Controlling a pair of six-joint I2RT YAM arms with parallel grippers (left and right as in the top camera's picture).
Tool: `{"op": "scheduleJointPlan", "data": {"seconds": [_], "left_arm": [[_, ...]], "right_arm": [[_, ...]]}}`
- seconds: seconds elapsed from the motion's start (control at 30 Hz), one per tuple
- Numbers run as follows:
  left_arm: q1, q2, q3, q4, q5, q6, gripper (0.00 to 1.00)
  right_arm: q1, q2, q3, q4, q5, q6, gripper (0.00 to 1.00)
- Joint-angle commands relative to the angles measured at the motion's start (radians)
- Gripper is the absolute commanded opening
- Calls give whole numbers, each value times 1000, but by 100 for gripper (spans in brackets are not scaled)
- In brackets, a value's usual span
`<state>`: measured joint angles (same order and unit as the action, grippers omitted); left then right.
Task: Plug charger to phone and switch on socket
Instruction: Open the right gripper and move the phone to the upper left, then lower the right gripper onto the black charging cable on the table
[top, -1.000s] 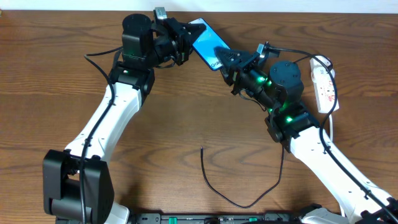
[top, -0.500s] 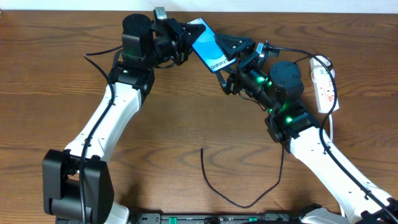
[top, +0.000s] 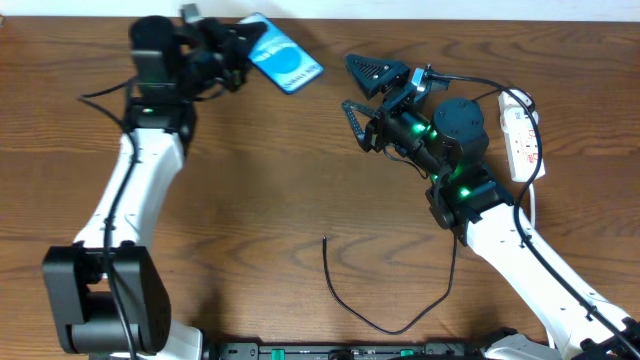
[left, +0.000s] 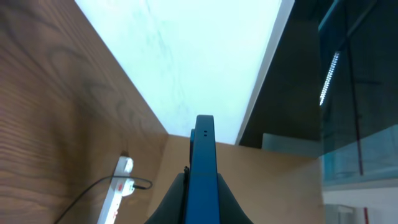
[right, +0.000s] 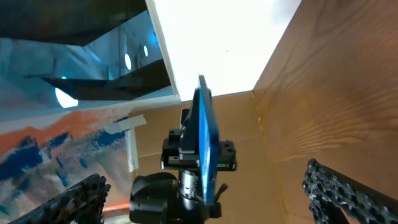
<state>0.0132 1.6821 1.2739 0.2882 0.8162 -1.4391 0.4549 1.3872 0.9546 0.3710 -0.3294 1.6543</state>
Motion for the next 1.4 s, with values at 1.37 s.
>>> {"op": "scheduleJointPlan", "data": {"seconds": [1.37], "left_arm": [[298,-16,23,10,562,190,7]], "right_arm": [[-11,456,468,-1031,-110,-1001,99]]}}
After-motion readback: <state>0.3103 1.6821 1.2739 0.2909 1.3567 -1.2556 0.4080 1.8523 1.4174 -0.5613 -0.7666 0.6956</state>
